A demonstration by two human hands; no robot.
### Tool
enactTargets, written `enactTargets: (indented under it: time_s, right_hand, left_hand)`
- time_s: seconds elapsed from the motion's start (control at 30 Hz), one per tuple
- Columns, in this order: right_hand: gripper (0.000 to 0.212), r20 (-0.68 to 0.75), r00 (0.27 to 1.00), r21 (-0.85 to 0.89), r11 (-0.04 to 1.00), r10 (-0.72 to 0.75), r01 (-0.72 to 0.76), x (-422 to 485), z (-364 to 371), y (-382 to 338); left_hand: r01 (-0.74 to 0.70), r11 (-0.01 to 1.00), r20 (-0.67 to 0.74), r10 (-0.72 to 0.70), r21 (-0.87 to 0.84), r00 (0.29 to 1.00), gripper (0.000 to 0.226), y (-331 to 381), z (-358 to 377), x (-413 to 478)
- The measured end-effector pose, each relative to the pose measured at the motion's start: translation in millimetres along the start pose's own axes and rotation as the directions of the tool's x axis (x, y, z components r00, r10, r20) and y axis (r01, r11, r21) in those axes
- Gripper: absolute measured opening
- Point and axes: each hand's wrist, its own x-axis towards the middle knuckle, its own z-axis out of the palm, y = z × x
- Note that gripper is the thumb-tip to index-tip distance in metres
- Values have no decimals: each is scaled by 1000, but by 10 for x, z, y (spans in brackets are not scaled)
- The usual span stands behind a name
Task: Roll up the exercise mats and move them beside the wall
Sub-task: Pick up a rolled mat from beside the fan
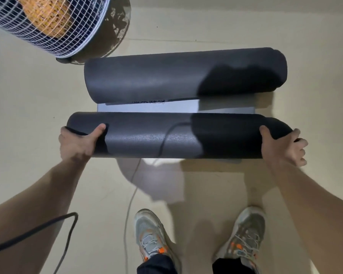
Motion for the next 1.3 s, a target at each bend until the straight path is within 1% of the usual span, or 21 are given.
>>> enactTargets:
  time_s: [0.1,0.23,0.3,0.4,0.47,0.53,0.6,0.67,0.73,0.8,0.9,0.93,0.97,1.0,1.03,1.07,1.1,1.13,1.17,1.23,1.3]
  right_hand:
    - [101,-2,999,-24,999,-32,32,-48,-26,-27]
    - [95,24,996,-5,996,-88,88,-249,57,-97]
    - [93,31,996,19,996,-87,86,-312,102,-136]
    - [91,68,994,20,997,-81,80,-295,93,-168]
    - [87,111,990,48,996,-84,79,-240,66,-123]
    - [88,141,988,105,993,-63,49,-271,62,-113]
    - [93,112,993,154,988,-25,8,-363,94,-165]
    - [94,73,997,189,982,6,-20,-445,124,-232]
    - [92,81,997,215,976,13,-31,-486,133,-303]
    - [93,107,994,194,981,-13,-8,-486,124,-362]
    - [111,183,978,81,993,-96,83,-514,107,-329]
    - [121,169,972,19,986,-164,164,-543,94,-291]
    - [131,129,948,-77,950,-290,301,-565,101,-251]
    - [138,115,884,-215,858,-452,467,-589,104,-231]
    - [140,167,780,-350,703,-603,619,-614,107,-249]
    - [142,288,675,-441,531,-680,723,-668,102,-332]
    - [143,420,581,-463,385,-697,798,-742,114,-472]
    - [145,531,501,-441,282,-684,852,-835,154,-629]
    - [147,605,433,-405,210,-668,890,-940,234,-793]
    - [153,683,337,-359,104,-648,927,-1121,452,-1098]
    - [159,732,295,-345,38,-614,938,-1213,621,-1292]
  left_hand:
    - [-18,996,-48,23,93,999,109,80,53,-86]
    - [-51,989,-86,63,142,994,112,206,57,-39]
    - [-71,986,-60,81,149,995,110,165,32,29]
    - [-83,977,31,78,198,996,105,29,-52,104]
    - [-76,987,94,63,142,994,105,-16,-97,149]
    - [-6,1000,137,3,21,991,107,-34,-146,186]
    - [69,998,125,-66,-15,990,102,-46,-188,192]
    - [76,997,72,-74,-15,995,99,-29,-201,157]
    - [38,999,51,-36,-35,998,101,-33,-222,126]
    - [-19,996,75,26,-83,997,102,-91,-251,132]
    - [-107,982,153,131,-157,980,97,-163,-274,155]
    - [-126,978,168,154,-163,974,93,-184,-269,155]
    - [-136,977,178,165,-165,970,91,-191,-269,157]
    - [-127,979,196,157,-159,968,89,-201,-286,167]
    - [-104,982,222,138,-160,965,90,-218,-312,184]
    - [-64,988,241,97,-144,966,93,-235,-337,218]
    - [-25,992,251,56,-124,966,100,-247,-373,255]
    - [2,994,249,24,-105,968,102,-252,-415,301]
    - [15,994,243,12,-110,970,96,-278,-435,368]
    - [48,985,246,-6,-163,969,68,-277,-451,425]
    - [81,970,237,-26,-227,971,42,-275,-416,435]
